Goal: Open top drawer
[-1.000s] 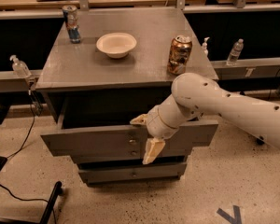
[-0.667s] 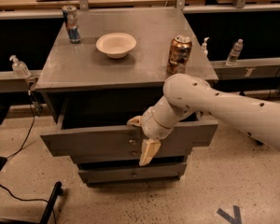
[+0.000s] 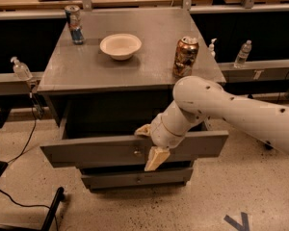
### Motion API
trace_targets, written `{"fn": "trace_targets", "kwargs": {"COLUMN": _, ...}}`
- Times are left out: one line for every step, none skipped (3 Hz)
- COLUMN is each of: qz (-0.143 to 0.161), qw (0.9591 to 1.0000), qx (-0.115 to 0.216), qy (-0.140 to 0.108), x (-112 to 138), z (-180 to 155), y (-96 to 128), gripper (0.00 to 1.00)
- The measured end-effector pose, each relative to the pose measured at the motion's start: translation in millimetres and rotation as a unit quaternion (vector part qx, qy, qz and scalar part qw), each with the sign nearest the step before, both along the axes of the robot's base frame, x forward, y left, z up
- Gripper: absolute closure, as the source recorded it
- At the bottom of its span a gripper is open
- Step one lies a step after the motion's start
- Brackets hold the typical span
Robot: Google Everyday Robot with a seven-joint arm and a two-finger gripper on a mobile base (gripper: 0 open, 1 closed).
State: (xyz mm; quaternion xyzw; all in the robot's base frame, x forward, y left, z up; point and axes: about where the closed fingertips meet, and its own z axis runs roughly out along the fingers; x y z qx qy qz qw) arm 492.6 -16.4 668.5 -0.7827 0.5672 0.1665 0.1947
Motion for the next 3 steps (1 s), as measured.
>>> {"fn": "trace_targets", "kwargs": {"qz": -0.003, "qw": 0.9999, "qx": 0.004, "qy": 0.010, "x": -17.2, "z": 7.9, "y": -11.3, "gripper": 0.42}}
{"fn": "trace_targets", "kwargs": {"qz": -0.011, "qw": 0.9997, "qx": 0.013, "qy": 0.015, "x": -40.6, "z": 23.4, "y": -19.4, "gripper": 0.40}}
{"fn": "trace_targets", "kwargs": {"qz": -0.066, "qw": 0.9967, "qx": 0.046, "qy": -0.003, "x": -34.7, "z": 50.6, "y": -38.2, "gripper": 0.18}}
